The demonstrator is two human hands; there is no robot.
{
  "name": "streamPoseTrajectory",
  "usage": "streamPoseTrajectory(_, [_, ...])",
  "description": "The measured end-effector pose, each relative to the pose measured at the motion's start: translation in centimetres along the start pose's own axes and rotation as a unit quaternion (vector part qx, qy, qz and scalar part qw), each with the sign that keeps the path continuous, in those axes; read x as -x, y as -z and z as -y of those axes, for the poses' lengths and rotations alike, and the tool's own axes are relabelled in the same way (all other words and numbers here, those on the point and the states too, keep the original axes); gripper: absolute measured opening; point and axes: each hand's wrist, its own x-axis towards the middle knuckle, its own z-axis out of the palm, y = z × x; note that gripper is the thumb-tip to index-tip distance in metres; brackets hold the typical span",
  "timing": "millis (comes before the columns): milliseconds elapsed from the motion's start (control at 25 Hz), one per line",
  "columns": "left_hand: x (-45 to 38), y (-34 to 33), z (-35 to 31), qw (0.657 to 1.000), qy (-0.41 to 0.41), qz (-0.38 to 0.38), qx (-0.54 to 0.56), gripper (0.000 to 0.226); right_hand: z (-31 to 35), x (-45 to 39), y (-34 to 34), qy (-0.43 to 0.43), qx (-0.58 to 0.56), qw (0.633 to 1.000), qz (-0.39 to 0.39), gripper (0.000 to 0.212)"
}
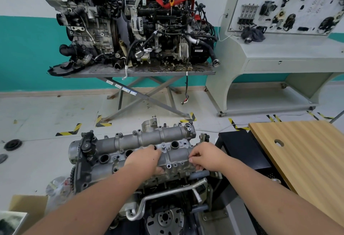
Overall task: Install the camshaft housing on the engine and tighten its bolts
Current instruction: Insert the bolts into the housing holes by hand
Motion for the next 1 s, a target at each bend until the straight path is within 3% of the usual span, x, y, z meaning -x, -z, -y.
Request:
streamPoseTrajectory(360, [-0.5,-0.4,0.6,1.0,-0.02,0.006,-0.002,0.042,-0.2,0.2,-0.7,0.014,0.079,0.997,-0.015,0.024])
streamPoseTrajectory(680, [-0.9,-1.1,0.8,1.0,-0.016,-0.009,0.007,0.033,-0.4,0.4,-0.9,0.017,0.018,0.999,-0.02,0.019])
streamPoseTrajectory(800, [-0.9,-1.3,0.9,1.0,-0.024,-0.01,0.008,0.028,-0.5,0.7,-0.1,0.0,-0.017,0.999,0.03,0.023])
streamPoseTrajectory(1000, [-0.9,-1.2,0.9,1.0,-0.019,-0.003,0.008,0.03,0.5,0.3,2.6,0.092,0.154,0.982,0.064,0.017])
